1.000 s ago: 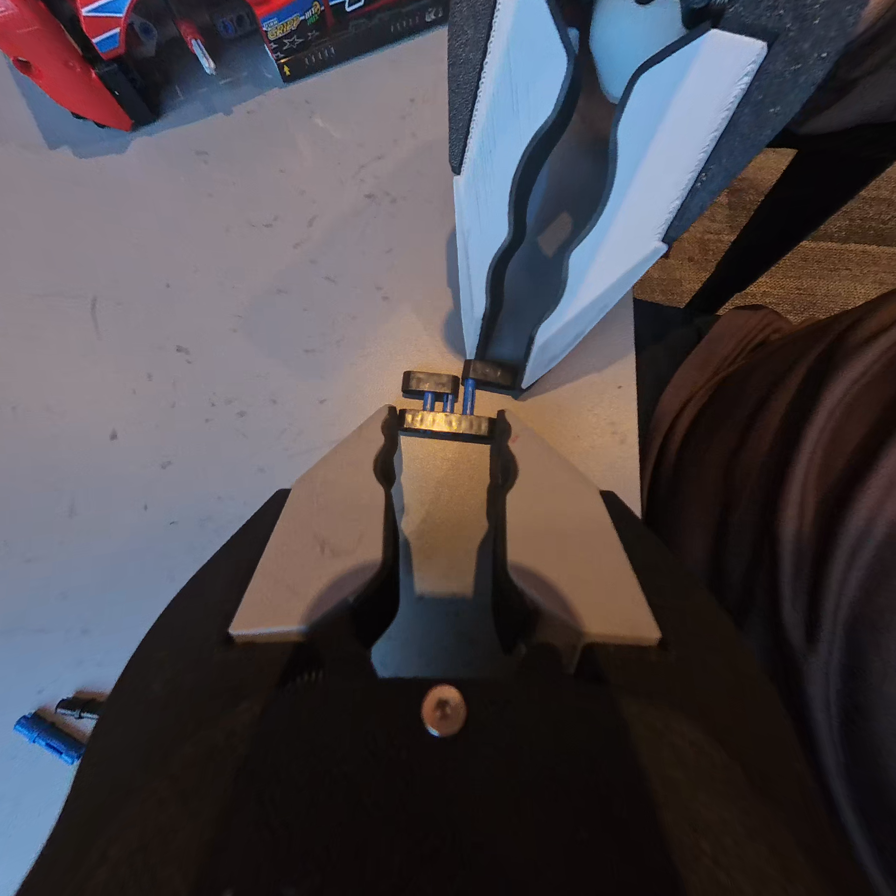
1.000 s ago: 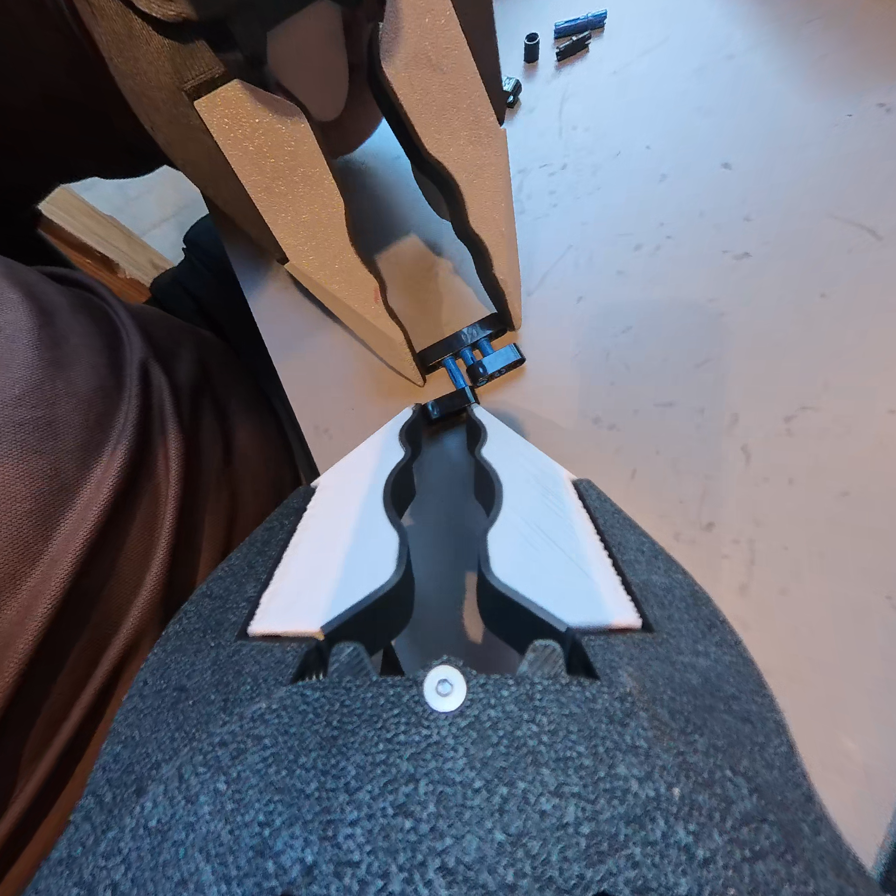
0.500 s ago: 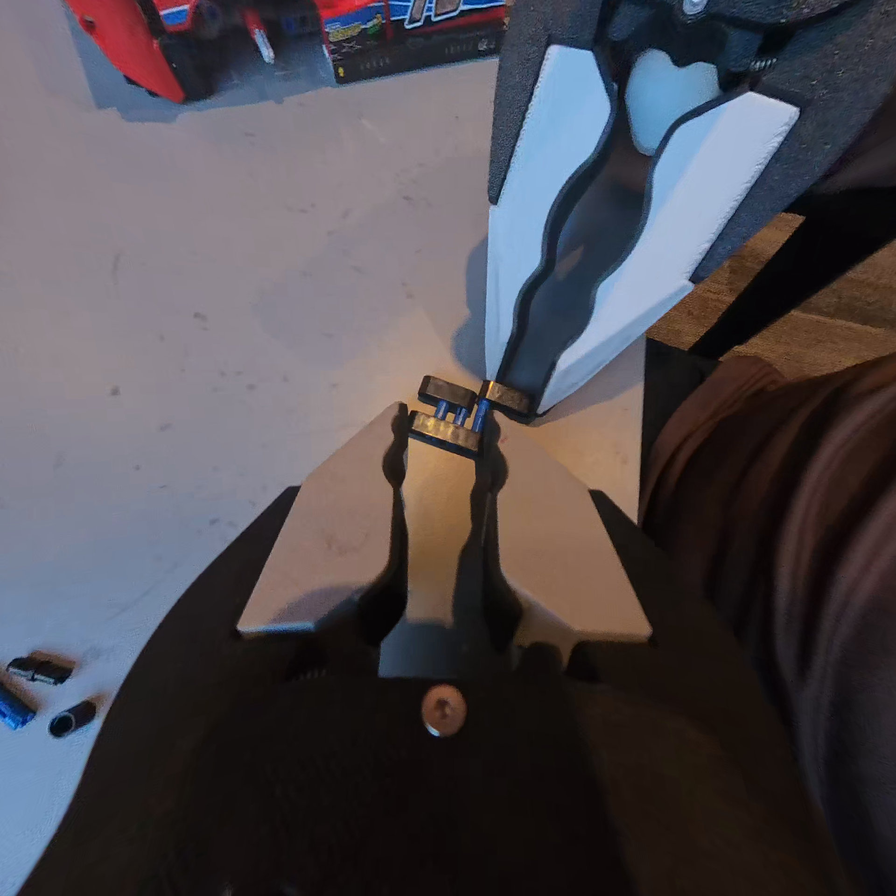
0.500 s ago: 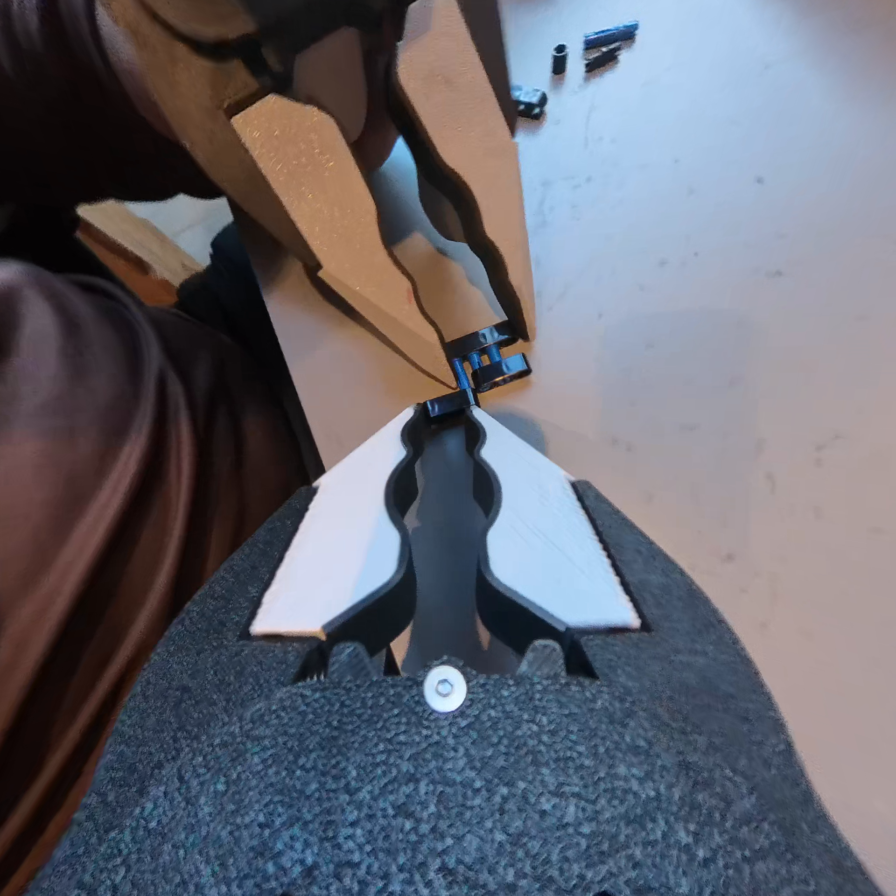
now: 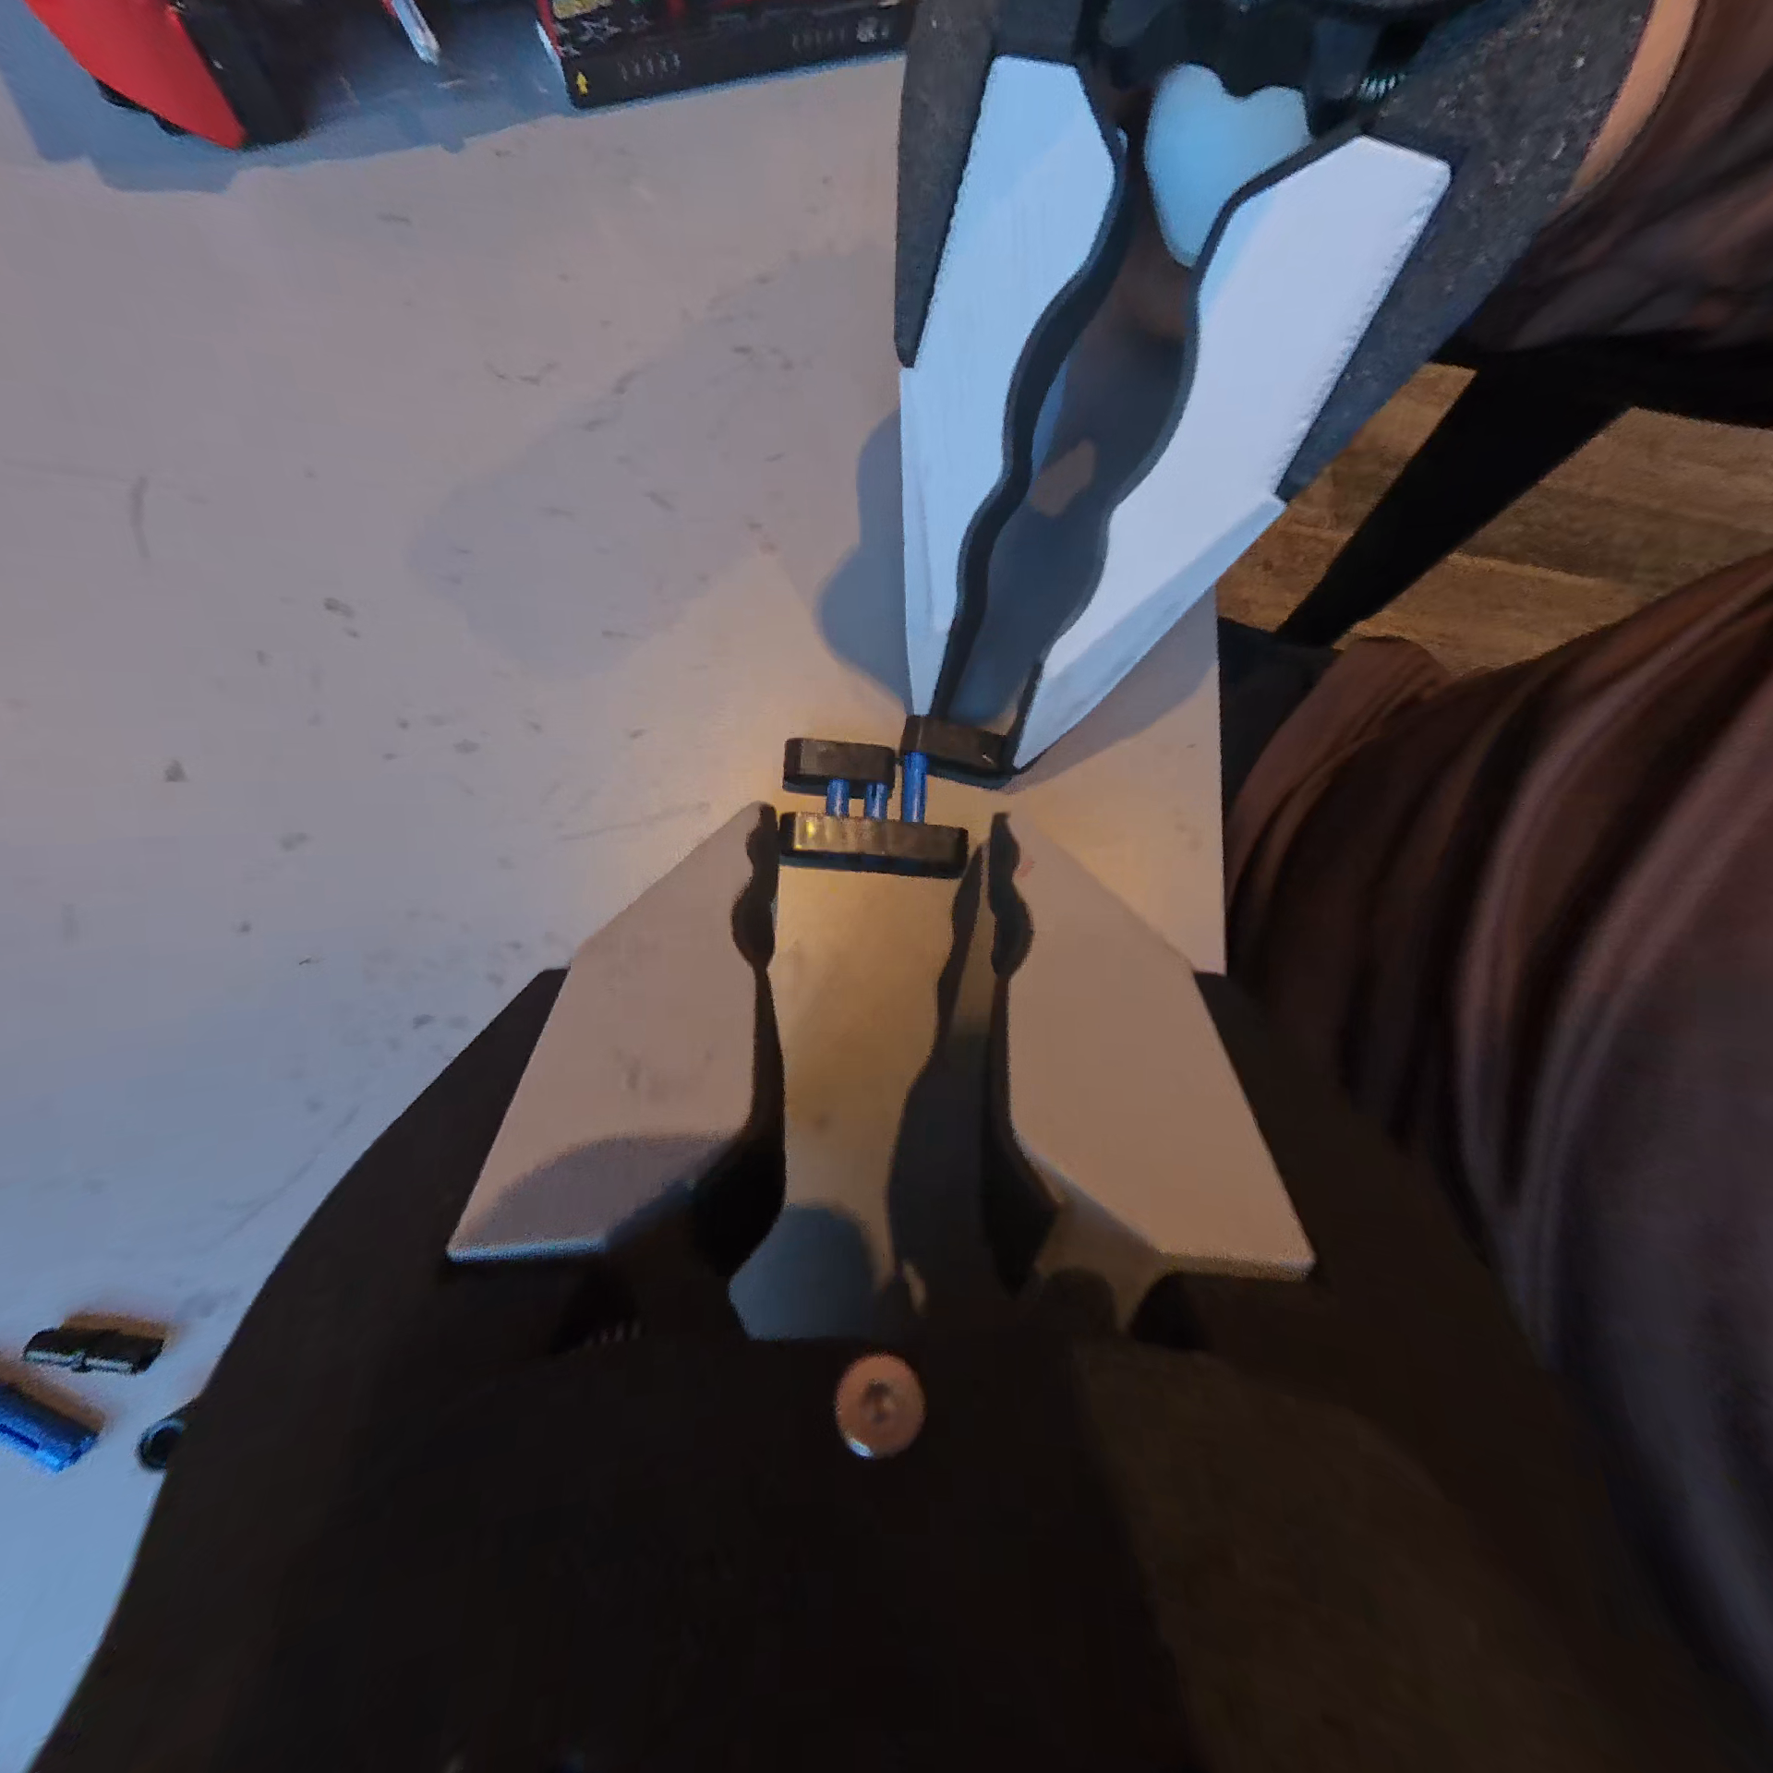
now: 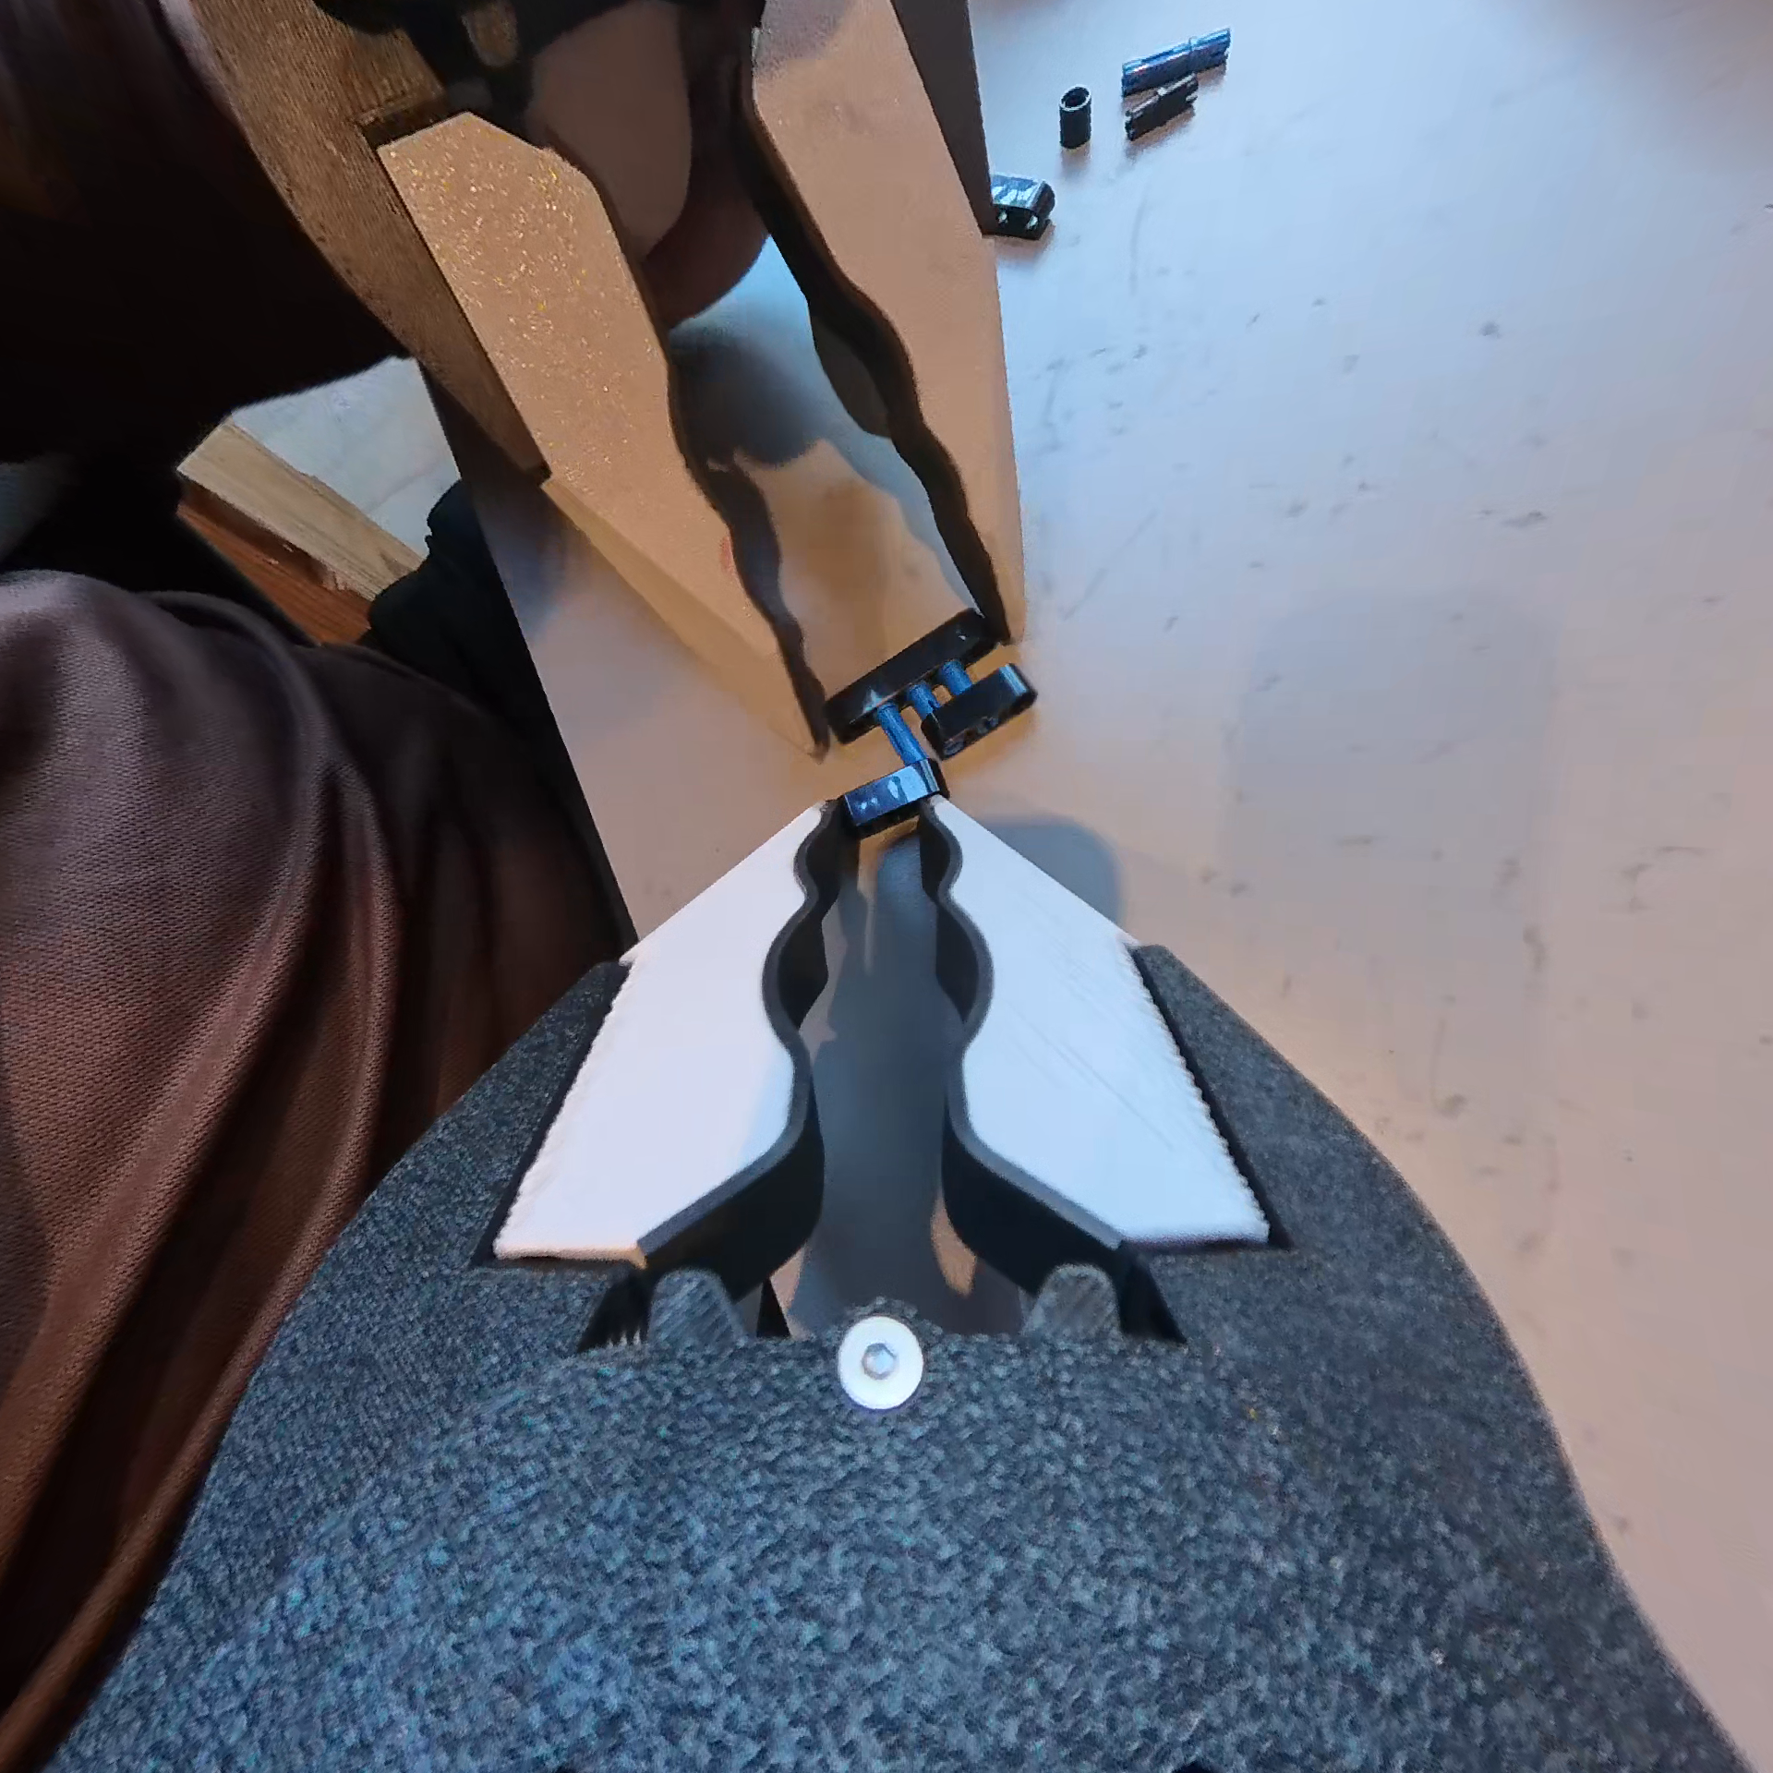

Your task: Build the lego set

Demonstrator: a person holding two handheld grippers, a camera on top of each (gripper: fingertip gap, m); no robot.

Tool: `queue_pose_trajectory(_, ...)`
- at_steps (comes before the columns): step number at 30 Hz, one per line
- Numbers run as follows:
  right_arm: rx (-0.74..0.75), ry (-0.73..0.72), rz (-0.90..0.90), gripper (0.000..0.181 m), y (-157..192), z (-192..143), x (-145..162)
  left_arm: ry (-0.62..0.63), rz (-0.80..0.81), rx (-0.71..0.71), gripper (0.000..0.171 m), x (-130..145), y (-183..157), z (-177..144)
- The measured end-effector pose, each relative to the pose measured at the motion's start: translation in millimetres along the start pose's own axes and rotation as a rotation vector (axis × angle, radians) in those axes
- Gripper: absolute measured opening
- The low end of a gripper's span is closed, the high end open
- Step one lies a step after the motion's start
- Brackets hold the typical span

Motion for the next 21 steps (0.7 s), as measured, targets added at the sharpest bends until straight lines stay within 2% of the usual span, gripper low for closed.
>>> queue_pose_trajectory(6, -0.004, 0.011, -0.021, 0.016, 2, 1, 0, 0.008, -0.009, -0.036, 0.03, -4, 4, 5)
queue_pose_trajectory(13, -0.009, 0.014, -0.013, 0.016, 1, 2, -2, 0.037, 0.001, -0.068, 0.03, -5, 5, 6)
queue_pose_trajectory(15, -0.006, 0.013, -0.013, 0.016, 1, 2, -2, 0.038, -0.004, -0.062, 0.032, -4, 5, 5)
queue_pose_trajectory(21, -0.014, 0.01, -0.007, 0.016, 1, 2, -2, 0.052, 0.044, -0.061, 0.051, -2, 13, -3)
Point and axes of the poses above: each gripper's, where its closed fingertips meet, z out along the fingers, x out of its underside, y = z × x across the jaws, the point moved 4 cm from there along -z, back along the fingers, and after that the axes turned 14 degrees about -x, right-handed, at the moved point
